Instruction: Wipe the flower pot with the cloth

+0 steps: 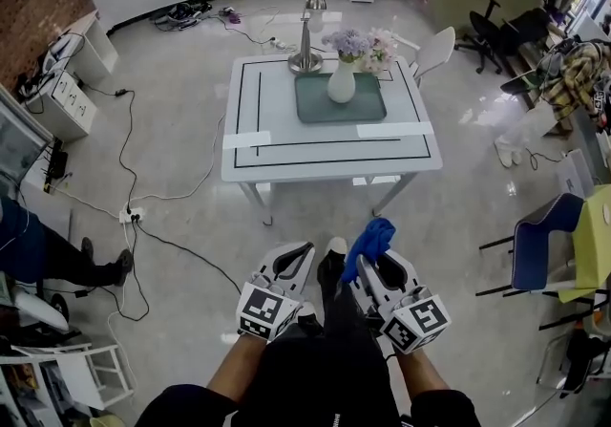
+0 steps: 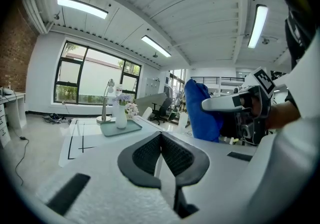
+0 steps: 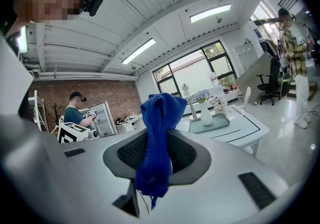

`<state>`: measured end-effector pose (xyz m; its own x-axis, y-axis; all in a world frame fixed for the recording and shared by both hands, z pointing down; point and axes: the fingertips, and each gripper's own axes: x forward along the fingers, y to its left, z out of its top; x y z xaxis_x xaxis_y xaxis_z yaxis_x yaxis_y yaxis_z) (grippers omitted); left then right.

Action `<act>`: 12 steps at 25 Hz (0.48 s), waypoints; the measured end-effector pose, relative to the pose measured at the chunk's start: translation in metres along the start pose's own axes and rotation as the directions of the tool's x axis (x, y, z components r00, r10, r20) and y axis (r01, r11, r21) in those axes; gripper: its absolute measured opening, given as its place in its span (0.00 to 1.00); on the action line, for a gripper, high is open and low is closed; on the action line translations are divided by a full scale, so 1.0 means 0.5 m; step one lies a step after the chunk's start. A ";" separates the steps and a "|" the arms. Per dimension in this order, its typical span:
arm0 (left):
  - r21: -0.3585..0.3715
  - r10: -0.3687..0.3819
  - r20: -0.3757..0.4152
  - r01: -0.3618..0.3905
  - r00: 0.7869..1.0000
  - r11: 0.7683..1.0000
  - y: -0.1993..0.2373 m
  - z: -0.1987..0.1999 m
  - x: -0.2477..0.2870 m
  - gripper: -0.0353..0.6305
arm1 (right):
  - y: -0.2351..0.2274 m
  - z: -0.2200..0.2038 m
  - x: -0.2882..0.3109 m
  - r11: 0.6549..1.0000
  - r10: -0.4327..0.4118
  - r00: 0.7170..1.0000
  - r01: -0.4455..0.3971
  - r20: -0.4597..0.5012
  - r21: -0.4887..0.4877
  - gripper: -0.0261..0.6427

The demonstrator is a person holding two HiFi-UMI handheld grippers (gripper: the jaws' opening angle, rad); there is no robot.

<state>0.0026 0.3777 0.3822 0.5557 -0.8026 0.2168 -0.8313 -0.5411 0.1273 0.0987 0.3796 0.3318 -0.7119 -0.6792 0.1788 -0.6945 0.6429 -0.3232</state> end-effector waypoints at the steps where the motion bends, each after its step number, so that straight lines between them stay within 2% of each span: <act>1: -0.003 0.002 -0.008 -0.002 1.000 1.000 0.007 -0.001 0.006 0.06 | -0.005 0.000 0.009 1.000 0.002 1.000 -0.002 -0.002 0.005 0.19; 12: 0.003 0.030 -0.039 -0.030 0.999 1.000 0.133 0.015 0.135 0.06 | -0.115 0.034 0.166 0.999 0.036 0.999 -0.034 -0.031 0.039 0.19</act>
<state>-0.0150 0.2857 0.3978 0.5291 -0.8083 0.2583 -0.8477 -0.5172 0.1177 0.0814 0.2806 0.3496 -0.7390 -0.6445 0.1961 -0.6650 0.6514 -0.3653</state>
